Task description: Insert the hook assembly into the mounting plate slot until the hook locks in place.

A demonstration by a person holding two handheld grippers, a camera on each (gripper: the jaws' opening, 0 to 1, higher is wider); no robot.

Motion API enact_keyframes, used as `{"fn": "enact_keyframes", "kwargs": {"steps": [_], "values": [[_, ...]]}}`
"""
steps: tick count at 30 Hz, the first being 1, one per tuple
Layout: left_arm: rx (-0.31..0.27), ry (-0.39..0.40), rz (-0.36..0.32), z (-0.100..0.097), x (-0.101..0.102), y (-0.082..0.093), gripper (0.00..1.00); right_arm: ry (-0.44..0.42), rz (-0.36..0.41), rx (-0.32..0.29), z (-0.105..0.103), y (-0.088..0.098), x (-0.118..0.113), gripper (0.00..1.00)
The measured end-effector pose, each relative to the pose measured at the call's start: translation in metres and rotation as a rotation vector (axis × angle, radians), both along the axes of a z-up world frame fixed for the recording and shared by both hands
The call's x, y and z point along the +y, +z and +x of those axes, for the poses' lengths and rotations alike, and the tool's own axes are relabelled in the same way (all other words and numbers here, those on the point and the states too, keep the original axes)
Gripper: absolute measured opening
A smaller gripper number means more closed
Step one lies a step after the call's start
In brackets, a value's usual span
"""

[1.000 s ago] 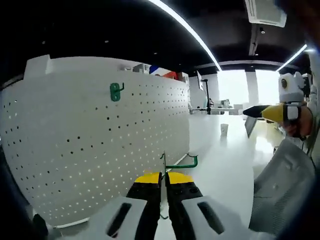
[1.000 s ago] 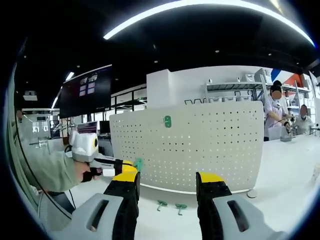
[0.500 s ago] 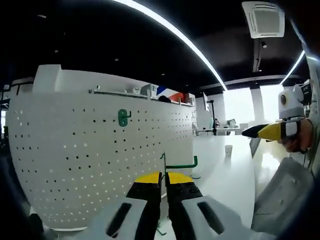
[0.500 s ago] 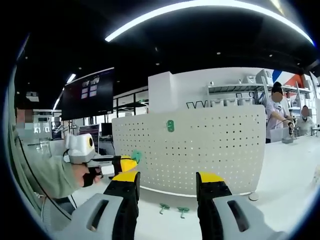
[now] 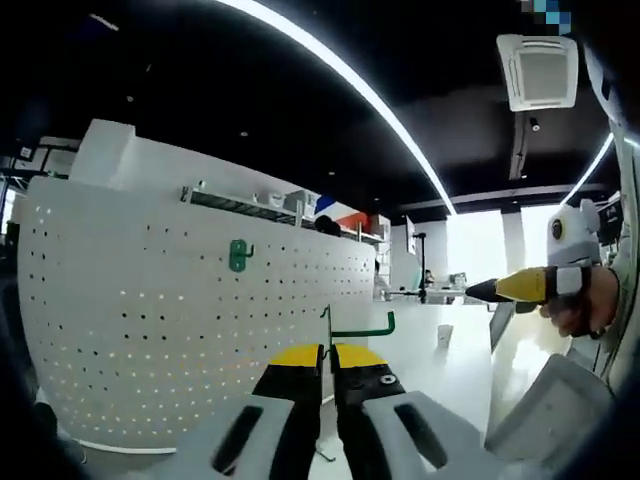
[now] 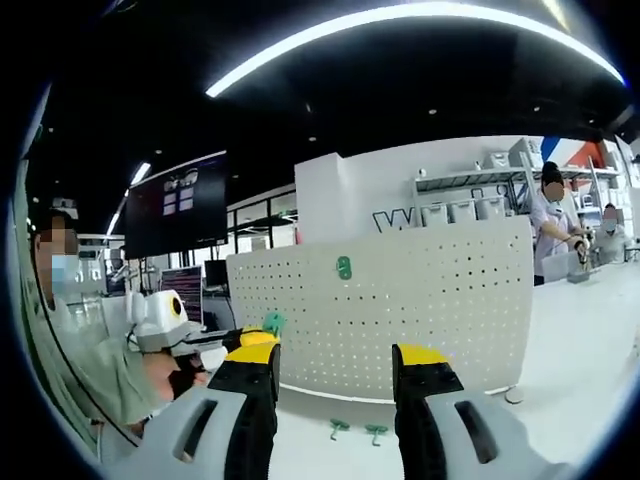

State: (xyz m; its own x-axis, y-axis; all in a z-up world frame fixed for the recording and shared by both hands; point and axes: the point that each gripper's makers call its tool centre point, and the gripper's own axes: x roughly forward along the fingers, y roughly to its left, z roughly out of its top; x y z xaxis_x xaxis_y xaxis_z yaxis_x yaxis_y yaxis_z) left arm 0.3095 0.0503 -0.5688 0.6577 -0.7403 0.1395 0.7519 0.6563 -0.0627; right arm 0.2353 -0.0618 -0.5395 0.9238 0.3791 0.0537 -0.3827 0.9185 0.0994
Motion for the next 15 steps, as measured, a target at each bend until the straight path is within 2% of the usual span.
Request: {"fn": "enact_keyframes", "kwargs": {"steps": [15], "values": [[-0.024, -0.074, -0.029, -0.016, -0.021, 0.007, 0.03, 0.018, 0.003, 0.003, 0.0, 0.0, 0.009, 0.41]]}}
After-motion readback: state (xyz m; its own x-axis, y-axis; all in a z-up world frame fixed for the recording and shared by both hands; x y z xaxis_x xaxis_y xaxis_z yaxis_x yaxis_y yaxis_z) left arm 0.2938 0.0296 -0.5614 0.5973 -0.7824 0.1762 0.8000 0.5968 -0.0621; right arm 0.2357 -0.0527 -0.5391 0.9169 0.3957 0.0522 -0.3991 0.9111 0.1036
